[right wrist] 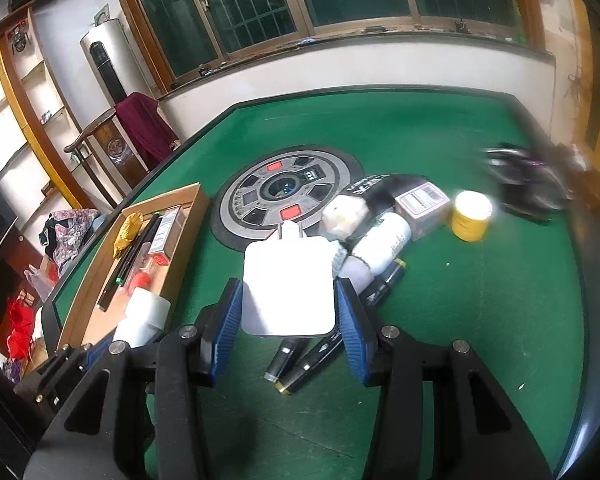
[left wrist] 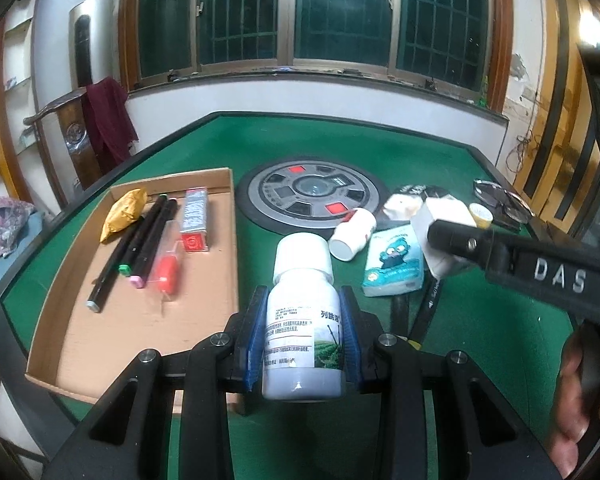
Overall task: Organize objects
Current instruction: 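Carry the white bottle and charger into the cardboard tray and open both tools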
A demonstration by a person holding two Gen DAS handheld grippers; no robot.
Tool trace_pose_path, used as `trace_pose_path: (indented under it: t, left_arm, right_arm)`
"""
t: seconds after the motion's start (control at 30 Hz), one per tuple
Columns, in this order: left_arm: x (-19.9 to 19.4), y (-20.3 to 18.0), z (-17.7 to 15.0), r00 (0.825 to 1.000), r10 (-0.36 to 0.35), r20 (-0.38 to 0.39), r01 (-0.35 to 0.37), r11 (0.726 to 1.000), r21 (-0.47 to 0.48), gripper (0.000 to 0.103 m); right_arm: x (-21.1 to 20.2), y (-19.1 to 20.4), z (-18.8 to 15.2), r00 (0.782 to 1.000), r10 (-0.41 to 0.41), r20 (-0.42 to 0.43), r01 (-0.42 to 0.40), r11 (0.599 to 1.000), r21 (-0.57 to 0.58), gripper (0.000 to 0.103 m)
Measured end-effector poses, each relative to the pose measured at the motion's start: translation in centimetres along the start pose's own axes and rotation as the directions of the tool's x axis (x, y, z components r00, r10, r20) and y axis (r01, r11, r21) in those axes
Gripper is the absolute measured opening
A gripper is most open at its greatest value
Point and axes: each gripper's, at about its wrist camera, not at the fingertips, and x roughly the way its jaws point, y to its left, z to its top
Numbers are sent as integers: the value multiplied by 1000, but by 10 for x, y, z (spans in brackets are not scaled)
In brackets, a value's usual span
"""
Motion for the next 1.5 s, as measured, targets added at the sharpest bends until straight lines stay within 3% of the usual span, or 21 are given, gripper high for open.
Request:
trace_pose_path:
  t: [0.5,0.67,1.03,1.5]
  left_arm:
    - [-9,86,3,997,65,36,-59,985,-163,30]
    - [-8,127,-2,993,115,28,-105,965,-242,30]
    - [11,205,-24,977,205,-57,-212,910,-356,30]
    - [33,205,-36,975,189,-112,-215,926,-310,29]
  right_arm:
    - [15,71,-14,996,80,-28,-83,993,-86,44]
    - [29,111,-22,993,105,-56,-113,978,-177,45]
    - [76,174,-36,981,127,-143,-160,955,-250,45]
    - [108,185,-50,974,89,-210,-146,951,-271,43]
